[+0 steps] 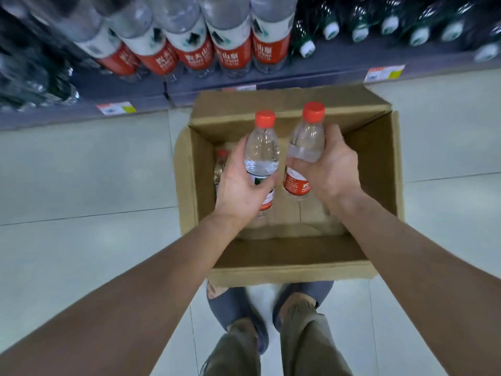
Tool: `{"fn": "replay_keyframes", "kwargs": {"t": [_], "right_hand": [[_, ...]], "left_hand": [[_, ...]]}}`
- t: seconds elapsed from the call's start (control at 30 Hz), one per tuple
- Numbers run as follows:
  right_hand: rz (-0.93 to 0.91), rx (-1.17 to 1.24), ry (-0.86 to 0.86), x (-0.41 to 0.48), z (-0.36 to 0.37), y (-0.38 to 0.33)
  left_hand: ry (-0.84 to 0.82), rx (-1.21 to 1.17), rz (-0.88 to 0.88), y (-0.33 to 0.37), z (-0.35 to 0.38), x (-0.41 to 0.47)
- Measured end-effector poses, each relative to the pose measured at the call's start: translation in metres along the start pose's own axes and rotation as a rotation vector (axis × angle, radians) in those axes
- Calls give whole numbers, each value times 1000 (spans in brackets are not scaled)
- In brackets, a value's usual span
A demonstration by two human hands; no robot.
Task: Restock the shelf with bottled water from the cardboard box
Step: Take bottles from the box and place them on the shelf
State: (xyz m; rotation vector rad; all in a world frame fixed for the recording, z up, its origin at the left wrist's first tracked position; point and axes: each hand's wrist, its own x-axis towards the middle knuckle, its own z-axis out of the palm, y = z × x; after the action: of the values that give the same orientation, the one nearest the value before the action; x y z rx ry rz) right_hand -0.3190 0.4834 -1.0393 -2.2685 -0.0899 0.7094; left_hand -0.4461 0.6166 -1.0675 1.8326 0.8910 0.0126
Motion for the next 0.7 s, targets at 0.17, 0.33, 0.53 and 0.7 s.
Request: {"fn": "replay_keyframes", "kwargs": {"t": [0.17,0.33,0.53,0.7], "right_hand": [[-197,18,44,-76,-63,-133],[-364,76,71,-179,-150,-285],[-575,21,113,-323,-243,-445],[-750,28,122,-464,-289,-530]], "left_hand": [[74,-76,150,122,-108,-41],[174,-88,271,261,-238,-105],[257,34,446,397,-391,-222],[361,50,572,446,-491,-349]]}}
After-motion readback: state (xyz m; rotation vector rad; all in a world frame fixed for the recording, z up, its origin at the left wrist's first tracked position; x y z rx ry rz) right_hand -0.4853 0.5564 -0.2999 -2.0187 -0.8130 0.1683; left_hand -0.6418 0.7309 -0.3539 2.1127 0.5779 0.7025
